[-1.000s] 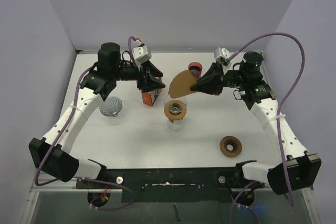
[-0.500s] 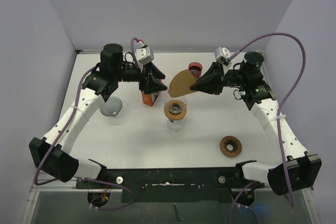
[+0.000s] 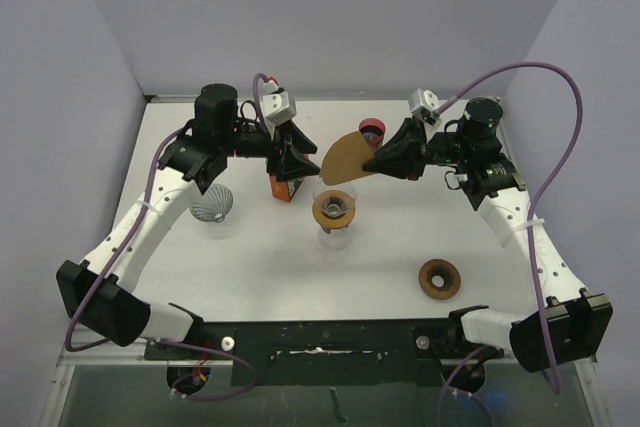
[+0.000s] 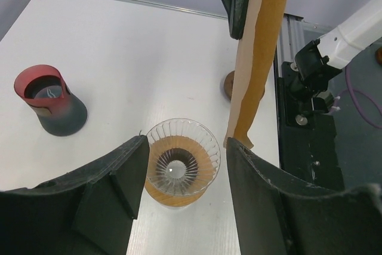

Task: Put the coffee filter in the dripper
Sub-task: Place the coffee filter in the coffee dripper.

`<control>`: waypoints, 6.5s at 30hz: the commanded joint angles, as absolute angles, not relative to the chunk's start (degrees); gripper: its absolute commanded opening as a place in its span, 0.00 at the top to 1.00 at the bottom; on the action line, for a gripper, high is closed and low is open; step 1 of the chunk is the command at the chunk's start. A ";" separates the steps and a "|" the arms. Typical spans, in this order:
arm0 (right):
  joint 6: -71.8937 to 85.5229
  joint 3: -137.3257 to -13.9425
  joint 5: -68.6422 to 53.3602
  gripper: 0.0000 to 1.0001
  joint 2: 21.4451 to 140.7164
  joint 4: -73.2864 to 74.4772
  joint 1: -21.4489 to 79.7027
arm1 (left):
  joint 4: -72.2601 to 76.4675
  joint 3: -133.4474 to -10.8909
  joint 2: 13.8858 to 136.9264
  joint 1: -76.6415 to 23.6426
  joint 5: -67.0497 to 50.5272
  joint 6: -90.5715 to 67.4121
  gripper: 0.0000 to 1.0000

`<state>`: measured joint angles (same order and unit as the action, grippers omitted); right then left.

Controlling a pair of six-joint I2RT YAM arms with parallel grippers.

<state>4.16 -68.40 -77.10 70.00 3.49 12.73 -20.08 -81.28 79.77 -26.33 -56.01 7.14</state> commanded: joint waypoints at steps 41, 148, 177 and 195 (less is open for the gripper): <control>5.36 -67.00 -76.11 1.00 70.36 -0.81 13.42 | -4.32 -85.75 84.61 -29.60 -61.44 -9.24 0.64; 14.53 -87.43 -20.32 0.16 89.32 13.97 23.97 | -14.51 -89.10 87.90 -38.70 3.69 7.17 1.00; 9.94 -87.50 -9.68 0.19 88.55 15.03 25.94 | -8.18 -85.14 87.79 -38.76 3.88 -5.63 1.00; 8.38 -85.63 -15.67 0.16 88.14 12.98 26.80 | -7.58 -84.09 88.24 -38.77 3.27 -11.04 1.00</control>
<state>9.19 -85.10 -14.41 89.78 16.32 26.35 -11.79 -84.42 88.23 -38.54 4.14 -10.11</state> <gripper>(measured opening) 0.839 0.007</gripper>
